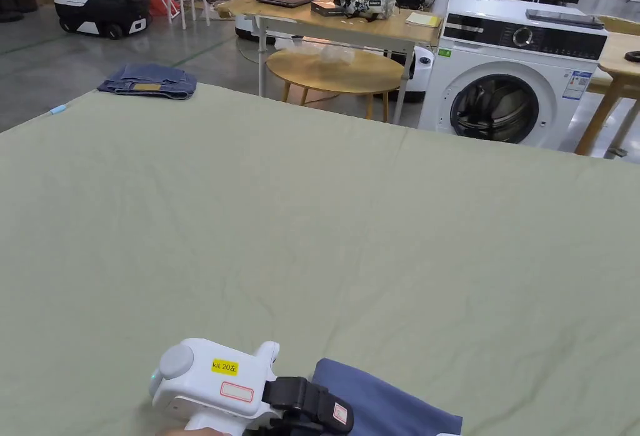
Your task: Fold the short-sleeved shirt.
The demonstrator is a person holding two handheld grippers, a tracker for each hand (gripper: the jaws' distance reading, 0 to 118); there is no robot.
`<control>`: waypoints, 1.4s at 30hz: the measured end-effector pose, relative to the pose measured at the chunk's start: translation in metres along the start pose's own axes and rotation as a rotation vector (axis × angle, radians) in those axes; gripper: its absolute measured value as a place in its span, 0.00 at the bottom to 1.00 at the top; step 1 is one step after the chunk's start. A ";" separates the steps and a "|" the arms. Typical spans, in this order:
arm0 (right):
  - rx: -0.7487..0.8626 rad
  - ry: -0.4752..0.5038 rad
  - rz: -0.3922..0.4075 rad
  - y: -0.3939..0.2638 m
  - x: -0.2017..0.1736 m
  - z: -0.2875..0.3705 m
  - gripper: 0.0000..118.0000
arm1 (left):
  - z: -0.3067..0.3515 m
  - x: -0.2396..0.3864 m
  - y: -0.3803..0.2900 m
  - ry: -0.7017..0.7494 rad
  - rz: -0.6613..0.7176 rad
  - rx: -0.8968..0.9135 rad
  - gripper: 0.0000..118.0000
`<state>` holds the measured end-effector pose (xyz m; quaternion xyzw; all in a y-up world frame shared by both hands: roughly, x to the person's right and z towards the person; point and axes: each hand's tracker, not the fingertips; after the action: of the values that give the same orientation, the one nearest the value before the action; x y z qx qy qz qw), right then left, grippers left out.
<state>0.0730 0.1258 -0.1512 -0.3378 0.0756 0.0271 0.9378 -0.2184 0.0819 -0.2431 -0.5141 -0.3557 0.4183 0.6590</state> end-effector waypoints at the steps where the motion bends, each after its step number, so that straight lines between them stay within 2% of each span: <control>1: -0.001 0.002 -0.005 0.001 0.001 0.000 0.00 | -0.002 -0.001 -0.002 0.013 -0.008 0.000 0.42; 2: -0.003 0.002 -0.008 0.000 0.001 0.000 0.00 | -0.003 -0.004 -0.003 0.047 -0.016 0.008 0.39; 5: 0.000 0.006 -0.011 0.000 0.001 0.000 0.00 | -0.002 -0.006 -0.010 -0.025 0.050 0.042 0.32; 6: 0.002 0.003 -0.007 0.000 0.000 -0.001 0.00 | -0.002 -0.005 -0.012 -0.001 0.032 0.044 0.26; 8: 0.004 -0.001 -0.002 0.000 -0.001 -0.001 0.00 | -0.002 -0.004 -0.013 0.030 0.000 0.048 0.22; 11: 0.014 0.003 0.000 0.002 -0.002 0.001 0.00 | 0.001 -0.001 -0.015 0.004 0.021 0.055 0.21; 19: 0.101 0.003 0.008 0.030 -0.001 0.014 0.00 | 0.044 0.030 0.000 -0.027 -0.038 0.064 0.19; 25: 0.158 -0.002 0.023 0.056 -0.001 0.014 0.00 | 0.122 0.026 0.020 0.064 -0.070 0.097 0.19; 31: 0.163 -0.025 0.028 0.071 0.003 0.004 0.00 | 0.239 0.013 0.042 0.241 -0.098 0.140 0.19; 42: 0.119 -0.060 0.023 0.071 0.004 -0.008 0.00 | 0.445 0.022 0.059 0.546 0.050 0.248 0.19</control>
<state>0.0692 0.1757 -0.2026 -0.2795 0.0530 0.0435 0.9577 -0.6205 0.2781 -0.2026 -0.5317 -0.0986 0.3210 0.7775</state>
